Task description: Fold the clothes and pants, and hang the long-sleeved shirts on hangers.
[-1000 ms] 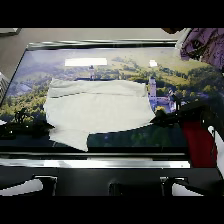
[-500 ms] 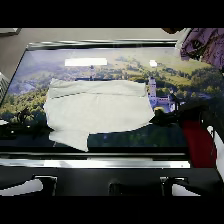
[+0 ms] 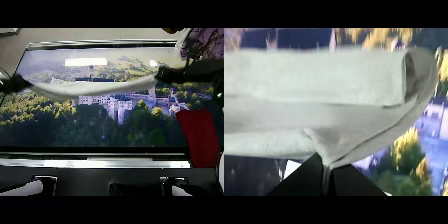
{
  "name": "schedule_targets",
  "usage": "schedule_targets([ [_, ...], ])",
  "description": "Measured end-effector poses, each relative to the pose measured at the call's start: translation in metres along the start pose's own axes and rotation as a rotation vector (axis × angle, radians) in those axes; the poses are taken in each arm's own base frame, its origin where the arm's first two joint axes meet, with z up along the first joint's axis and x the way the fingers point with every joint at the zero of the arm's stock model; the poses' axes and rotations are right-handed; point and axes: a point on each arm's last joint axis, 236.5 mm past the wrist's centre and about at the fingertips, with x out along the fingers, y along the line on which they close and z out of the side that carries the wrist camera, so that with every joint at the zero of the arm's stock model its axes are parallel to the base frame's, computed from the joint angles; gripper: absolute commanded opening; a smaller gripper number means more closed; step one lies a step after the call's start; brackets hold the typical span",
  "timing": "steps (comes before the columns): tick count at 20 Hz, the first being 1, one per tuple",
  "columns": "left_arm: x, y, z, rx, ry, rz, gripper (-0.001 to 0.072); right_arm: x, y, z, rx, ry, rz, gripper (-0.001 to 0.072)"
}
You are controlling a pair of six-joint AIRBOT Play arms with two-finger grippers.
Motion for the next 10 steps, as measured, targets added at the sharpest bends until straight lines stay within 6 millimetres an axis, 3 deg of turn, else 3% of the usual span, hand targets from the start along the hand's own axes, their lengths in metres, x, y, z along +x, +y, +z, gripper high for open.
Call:
schedule_targets([
  [2,-0.068,-0.039,0.058,0.117,-0.171,0.064,0.0018,-0.060,0.036,0.055,-0.073,-0.162,-0.008,0.0028],
  [4,-0.136,-0.072,0.081,0.184,-0.319,0.121,0.0018,-0.130,0.073,0.086,-0.132,-0.314,-0.010,0.0028],
  [7,-0.226,-0.106,0.073,0.233,-0.495,0.203,0.0018,-0.234,0.118,0.094,-0.205,-0.509,-0.022,0.0028],
  [10,-0.286,-0.124,0.043,0.236,-0.612,0.256,0.0018,-0.314,0.142,0.081,-0.220,-0.654,-0.052,0.0028],
])
